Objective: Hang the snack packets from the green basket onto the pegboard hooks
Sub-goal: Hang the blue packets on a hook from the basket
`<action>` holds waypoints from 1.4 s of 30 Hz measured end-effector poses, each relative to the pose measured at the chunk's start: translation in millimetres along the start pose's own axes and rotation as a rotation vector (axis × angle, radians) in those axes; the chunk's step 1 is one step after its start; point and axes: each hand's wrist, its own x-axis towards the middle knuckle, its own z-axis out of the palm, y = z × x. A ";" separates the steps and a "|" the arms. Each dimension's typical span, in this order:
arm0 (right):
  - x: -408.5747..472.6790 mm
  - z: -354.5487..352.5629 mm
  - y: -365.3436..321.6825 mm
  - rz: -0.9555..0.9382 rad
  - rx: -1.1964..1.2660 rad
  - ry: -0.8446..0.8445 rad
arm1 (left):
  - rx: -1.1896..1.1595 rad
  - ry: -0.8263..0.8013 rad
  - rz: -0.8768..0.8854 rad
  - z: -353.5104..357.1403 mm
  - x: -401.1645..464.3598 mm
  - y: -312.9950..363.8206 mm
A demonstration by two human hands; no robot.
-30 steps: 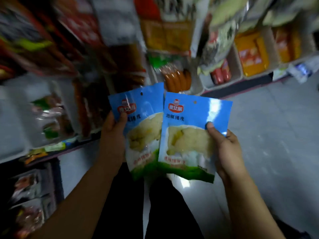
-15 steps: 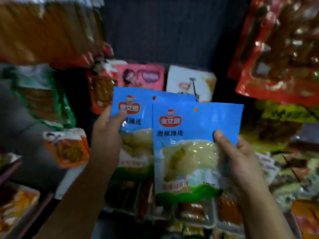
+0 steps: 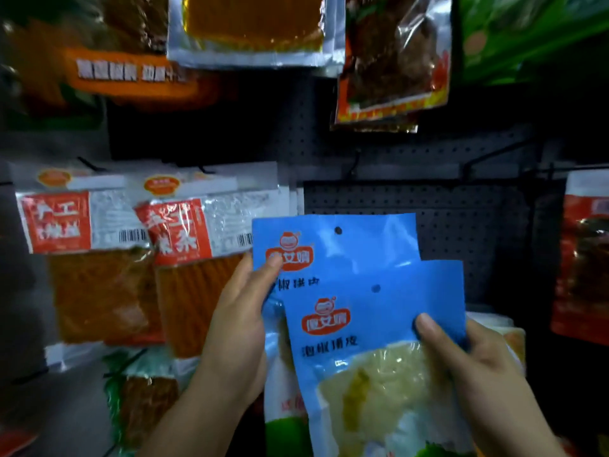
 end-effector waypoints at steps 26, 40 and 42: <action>64.9 -4.1 -37.0 -0.188 0.067 0.018 | 0.429 -0.052 0.313 60.7 105.4 36.1; 74.5 -4.4 -20.5 -0.122 0.094 0.004 | 0.469 -0.047 0.220 55.1 127.2 17.4; 79.9 -3.7 -14.5 -0.097 0.078 0.007 | 0.476 -0.036 0.222 52.7 130.8 12.7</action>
